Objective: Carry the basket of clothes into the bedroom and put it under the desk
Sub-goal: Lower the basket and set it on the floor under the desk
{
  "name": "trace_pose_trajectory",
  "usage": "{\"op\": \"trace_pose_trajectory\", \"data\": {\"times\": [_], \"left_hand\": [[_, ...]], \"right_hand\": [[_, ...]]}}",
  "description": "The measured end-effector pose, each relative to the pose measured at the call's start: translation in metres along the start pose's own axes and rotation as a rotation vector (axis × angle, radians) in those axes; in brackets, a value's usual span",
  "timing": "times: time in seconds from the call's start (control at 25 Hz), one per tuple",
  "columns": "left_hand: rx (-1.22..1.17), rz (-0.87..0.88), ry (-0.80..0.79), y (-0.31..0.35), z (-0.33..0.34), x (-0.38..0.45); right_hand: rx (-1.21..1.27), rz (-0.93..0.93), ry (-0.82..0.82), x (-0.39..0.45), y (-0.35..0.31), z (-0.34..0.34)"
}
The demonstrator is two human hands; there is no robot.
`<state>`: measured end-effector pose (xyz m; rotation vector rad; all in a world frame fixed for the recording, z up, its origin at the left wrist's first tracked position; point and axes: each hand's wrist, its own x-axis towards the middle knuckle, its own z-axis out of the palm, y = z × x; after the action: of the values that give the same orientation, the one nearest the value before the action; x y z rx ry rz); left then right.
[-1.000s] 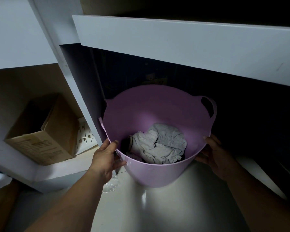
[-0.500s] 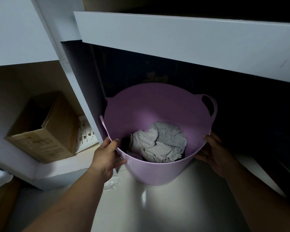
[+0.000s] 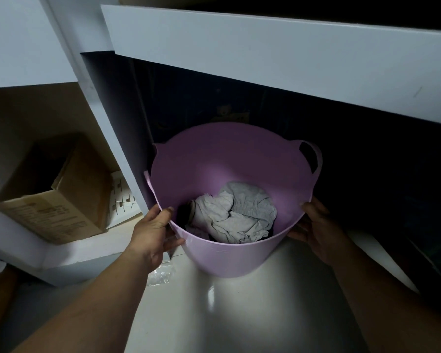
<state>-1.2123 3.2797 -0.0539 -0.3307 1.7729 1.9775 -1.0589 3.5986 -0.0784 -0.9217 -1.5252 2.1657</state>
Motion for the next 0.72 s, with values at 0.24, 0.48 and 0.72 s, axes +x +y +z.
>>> {"op": "trace_pose_trajectory", "data": {"times": [0.24,0.48,0.72], "left_hand": [[0.006,-0.008,-0.008,0.0018,-0.0001,0.0009],[0.012,-0.003,-0.011,0.0034,0.0012,-0.0004],[0.015,0.004,-0.01,0.0049,0.0028,-0.0031]], "right_hand": [[-0.019,0.004,0.003,0.0012,0.0001,0.0019],[-0.024,0.007,0.018,0.0025,0.0003,0.0018],[-0.003,0.002,0.009,0.0024,0.0008,0.0001]]}}
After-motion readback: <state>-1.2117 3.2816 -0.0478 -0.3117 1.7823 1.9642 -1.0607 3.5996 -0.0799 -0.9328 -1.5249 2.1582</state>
